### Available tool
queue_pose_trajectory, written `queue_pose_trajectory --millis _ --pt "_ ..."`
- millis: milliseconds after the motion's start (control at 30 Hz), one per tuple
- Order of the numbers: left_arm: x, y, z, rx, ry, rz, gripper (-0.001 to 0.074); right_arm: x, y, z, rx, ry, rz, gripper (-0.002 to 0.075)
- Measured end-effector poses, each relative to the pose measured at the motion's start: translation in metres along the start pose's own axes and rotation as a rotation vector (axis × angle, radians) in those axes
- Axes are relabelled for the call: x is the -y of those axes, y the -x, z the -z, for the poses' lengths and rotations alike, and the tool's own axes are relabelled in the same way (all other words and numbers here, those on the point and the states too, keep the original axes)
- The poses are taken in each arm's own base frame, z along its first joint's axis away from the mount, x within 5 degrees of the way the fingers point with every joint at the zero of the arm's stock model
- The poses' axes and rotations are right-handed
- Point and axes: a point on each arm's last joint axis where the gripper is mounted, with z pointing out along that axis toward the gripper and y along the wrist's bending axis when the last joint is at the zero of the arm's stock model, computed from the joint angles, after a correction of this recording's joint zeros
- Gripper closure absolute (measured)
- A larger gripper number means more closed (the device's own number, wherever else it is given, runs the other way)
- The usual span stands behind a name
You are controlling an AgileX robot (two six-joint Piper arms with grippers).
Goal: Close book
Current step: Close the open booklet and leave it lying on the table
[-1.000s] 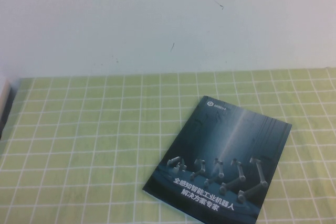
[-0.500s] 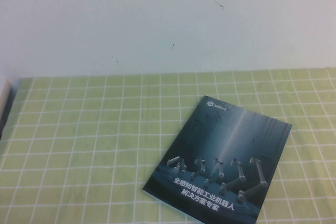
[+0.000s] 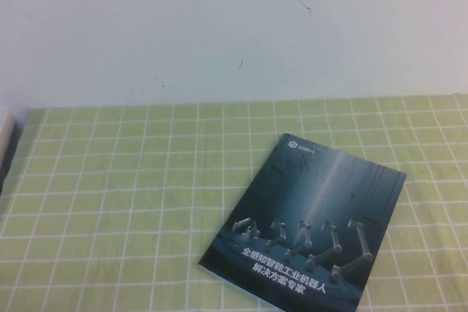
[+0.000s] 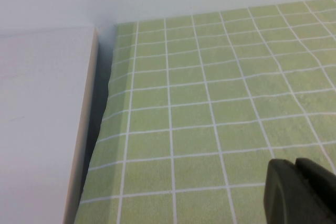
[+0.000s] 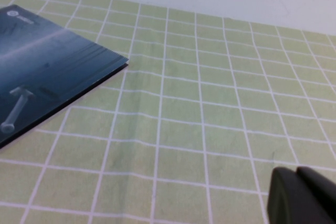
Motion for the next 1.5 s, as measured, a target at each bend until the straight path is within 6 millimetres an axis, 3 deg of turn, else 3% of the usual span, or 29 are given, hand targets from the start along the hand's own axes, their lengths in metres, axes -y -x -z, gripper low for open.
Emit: queue_pose_trajectory --millis 1500 --pt "-0.0015 0.0000 0.0000 -0.001 0.027 0.005 0.0739 0.0001 0.0003 0.0000 0.003 -0.001 0.004 0.0729"
